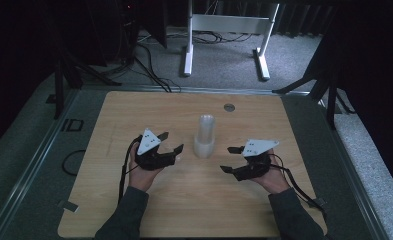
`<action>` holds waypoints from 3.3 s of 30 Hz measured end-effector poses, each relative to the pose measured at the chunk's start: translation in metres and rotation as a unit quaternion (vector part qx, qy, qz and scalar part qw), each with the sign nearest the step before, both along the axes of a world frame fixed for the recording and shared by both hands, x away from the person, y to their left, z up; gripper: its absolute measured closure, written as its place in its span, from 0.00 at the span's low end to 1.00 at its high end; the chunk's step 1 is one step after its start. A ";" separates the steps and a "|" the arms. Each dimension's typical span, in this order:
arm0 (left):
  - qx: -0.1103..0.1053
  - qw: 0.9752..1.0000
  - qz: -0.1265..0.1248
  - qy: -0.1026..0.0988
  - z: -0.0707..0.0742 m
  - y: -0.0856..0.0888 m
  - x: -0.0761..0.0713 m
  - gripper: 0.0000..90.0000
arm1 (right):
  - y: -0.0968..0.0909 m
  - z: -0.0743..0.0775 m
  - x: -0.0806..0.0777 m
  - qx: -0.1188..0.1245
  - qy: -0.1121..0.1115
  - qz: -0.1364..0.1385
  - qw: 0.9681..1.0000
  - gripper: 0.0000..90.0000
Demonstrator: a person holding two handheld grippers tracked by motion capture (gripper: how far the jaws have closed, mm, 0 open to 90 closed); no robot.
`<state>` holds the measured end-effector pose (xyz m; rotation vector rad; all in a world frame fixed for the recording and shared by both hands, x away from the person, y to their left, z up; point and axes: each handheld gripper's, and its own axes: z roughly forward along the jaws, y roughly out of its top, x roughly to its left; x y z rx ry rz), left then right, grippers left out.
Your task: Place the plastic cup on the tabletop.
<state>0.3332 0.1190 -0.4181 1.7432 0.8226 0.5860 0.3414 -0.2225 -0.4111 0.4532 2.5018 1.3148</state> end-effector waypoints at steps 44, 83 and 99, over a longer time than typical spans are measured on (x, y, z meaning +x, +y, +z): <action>0.023 0.993 0.116 0.019 -0.043 0.027 0.027 0.34 | -0.006 -0.003 -0.001 0.001 0.003 -0.006 1.000 0.33; 0.035 0.989 0.137 0.035 -0.066 0.025 0.039 0.32 | -0.006 -0.001 -0.001 0.004 0.003 -0.001 1.000 0.33; 0.033 0.990 0.131 0.051 -0.069 0.023 0.039 0.21 | -0.006 -0.001 -0.001 0.004 0.004 0.000 1.000 0.33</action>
